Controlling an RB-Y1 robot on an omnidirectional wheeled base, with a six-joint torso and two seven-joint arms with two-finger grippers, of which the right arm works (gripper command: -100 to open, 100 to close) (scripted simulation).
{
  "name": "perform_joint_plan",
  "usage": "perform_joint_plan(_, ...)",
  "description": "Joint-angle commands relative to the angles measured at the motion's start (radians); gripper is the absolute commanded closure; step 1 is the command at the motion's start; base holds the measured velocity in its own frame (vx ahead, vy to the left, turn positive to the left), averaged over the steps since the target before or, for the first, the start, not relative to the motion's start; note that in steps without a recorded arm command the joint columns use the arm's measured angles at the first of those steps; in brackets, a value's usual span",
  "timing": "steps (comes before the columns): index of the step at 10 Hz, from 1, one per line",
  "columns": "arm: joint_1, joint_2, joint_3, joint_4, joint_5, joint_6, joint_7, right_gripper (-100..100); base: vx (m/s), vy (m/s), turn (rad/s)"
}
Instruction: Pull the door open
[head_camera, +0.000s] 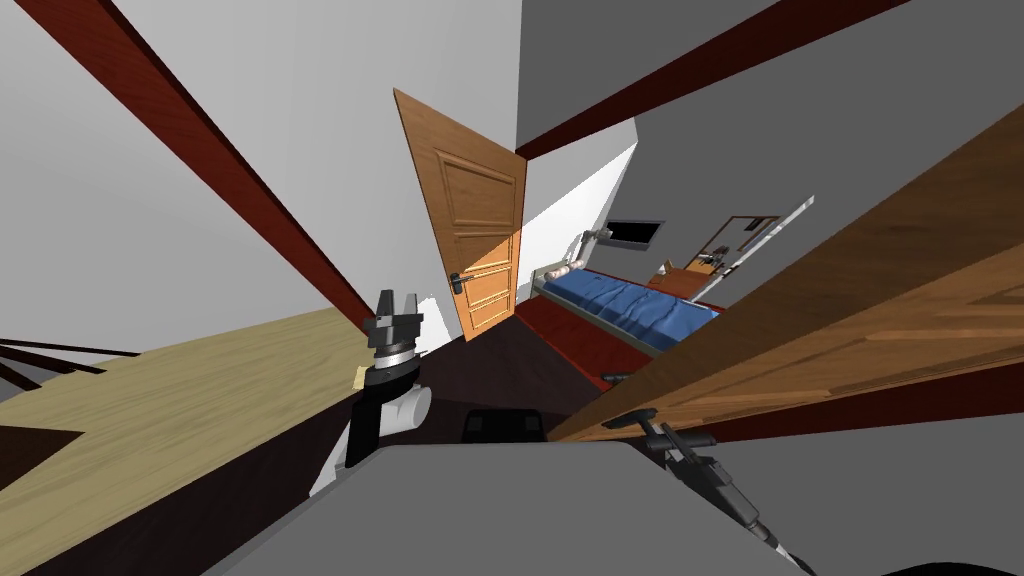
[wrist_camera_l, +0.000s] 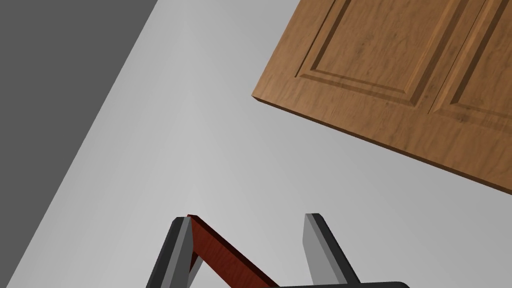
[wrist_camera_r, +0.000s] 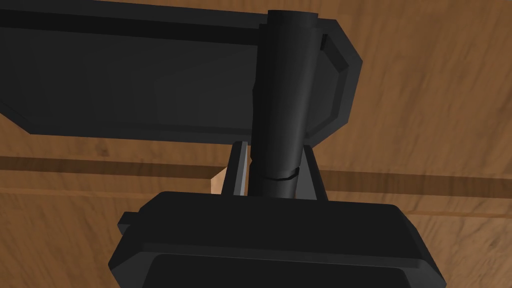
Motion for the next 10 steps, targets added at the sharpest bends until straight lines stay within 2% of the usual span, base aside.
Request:
perform_joint_plan(1, 0.017, 0.004, 0.007, 0.028, 0.009, -0.040, -0.002, 100, 0.006, -0.009, 0.016)
perform_joint_plan(2, 0.030, 0.004, 0.007, 0.050, 0.013, -0.070, -0.003, 100, 0.007, -0.025, 0.020)
perform_joint_plan(3, 0.030, 0.004, 0.007, 0.050, 0.013, -0.076, -0.003, 100, 0.004, -0.023, -0.010)
perform_joint_plan(4, 0.043, 0.003, 0.006, 0.070, 0.017, -0.109, -0.005, 100, -0.002, -0.031, -0.003)
perform_joint_plan(5, 0.043, 0.003, 0.006, 0.070, 0.017, -0.109, -0.005, 100, -0.009, -0.022, -0.012)
perform_joint_plan(7, 0.068, 0.002, 0.006, 0.106, 0.022, -0.166, -0.008, 100, -0.018, -0.031, -0.008)
perform_joint_plan(8, 0.068, 0.002, 0.006, 0.106, 0.022, -0.166, -0.008, 100, -0.026, -0.028, -0.033)
perform_joint_plan(10, 0.091, 0.001, 0.005, 0.135, 0.026, -0.207, -0.009, 100, -0.049, -0.046, -0.030)
